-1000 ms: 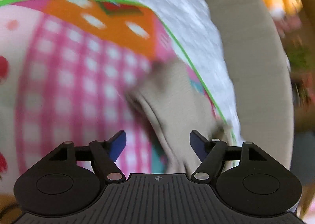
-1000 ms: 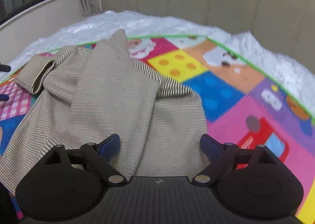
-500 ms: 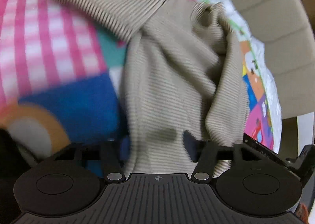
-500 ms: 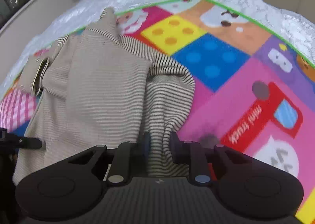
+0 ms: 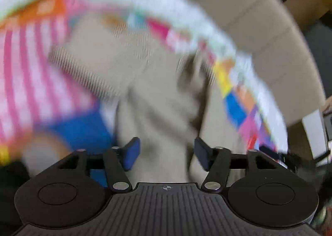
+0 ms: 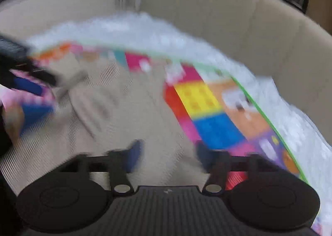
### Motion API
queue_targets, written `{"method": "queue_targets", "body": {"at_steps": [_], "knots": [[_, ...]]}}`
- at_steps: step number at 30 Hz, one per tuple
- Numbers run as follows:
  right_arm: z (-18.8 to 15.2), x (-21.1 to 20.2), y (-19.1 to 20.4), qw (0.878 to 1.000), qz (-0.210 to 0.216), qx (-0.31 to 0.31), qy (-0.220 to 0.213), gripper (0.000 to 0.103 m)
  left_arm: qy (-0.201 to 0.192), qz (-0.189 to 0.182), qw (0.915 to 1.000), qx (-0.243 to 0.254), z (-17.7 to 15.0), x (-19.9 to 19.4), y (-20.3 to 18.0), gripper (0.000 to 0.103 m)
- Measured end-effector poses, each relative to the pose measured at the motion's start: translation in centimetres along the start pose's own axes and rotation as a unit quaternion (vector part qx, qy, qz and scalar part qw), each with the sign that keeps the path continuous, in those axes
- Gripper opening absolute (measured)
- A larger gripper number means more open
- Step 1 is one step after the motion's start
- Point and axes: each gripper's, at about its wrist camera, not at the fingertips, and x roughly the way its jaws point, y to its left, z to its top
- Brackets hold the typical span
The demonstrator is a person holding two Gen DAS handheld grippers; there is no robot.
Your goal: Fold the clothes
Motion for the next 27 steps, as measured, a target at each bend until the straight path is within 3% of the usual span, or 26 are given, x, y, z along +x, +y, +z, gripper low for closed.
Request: {"method": "queue_targets", "body": {"at_steps": [3,6,8,10,11,15,19,21,23,24,25,27], "knots": [[1.4,3.1,2.9,0.999,-0.001,0.036,-0.008,0.082,-0.069,-0.003,0.9965,-0.046,3.9,2.5,-1.0,0.080],[1.7,8.1,4.7,0.999,-0.030,-0.009,0.027,0.077,-0.088,-0.009,0.9914,-0.097,6.5,6.4,-0.5,0.080],[1.5,9.6,3.6,0.997,-0.026,-0.048,0.052,0.033,-0.069,-0.014,0.9952,-0.069,7.0,8.0,0.2,0.080],[2.3,9.9,1.7,0.995,-0.042,-0.081,0.051,0.014,-0.040,-0.031,0.9985,-0.022,6.8,9.3,0.9,0.080],[2.8,9.9,0.6,0.993,-0.054,-0.097,0.047,0.012,-0.022,-0.046,0.9987,-0.006,6.7,9.8,1.3,0.081],[5.8,10.7,-3.7,0.986,-0.116,-0.116,0.012,0.011,0.002,-0.074,0.9973,-0.002,7.2,11.5,2.3,0.081],[7.3,14.7,-7.0,0.987,-0.135,-0.084,0.002,0.011,-0.051,-0.021,0.9984,-0.013,8.2,12.2,3.2,0.074],[6.7,17.9,-8.3,0.990,-0.128,-0.060,0.023,0.020,-0.083,0.017,0.9959,-0.031,8.8,12.0,4.8,0.059],[6.2,20.3,-9.6,0.991,-0.122,-0.036,0.037,0.041,-0.094,0.015,0.9936,-0.062,9.2,11.9,6.4,0.045],[5.9,20.4,-10.3,0.992,-0.120,-0.024,0.036,0.045,-0.095,0.008,0.9924,-0.078,9.4,11.9,7.1,0.043],[5.6,20.6,-11.1,0.992,-0.119,-0.011,0.035,0.056,-0.098,0.008,0.9915,-0.086,9.6,11.6,7.4,0.042],[5.4,20.2,-12.1,0.993,-0.115,0.009,0.028,0.057,-0.109,0.019,0.9901,-0.086,9.6,11.0,7.6,0.042]]}}
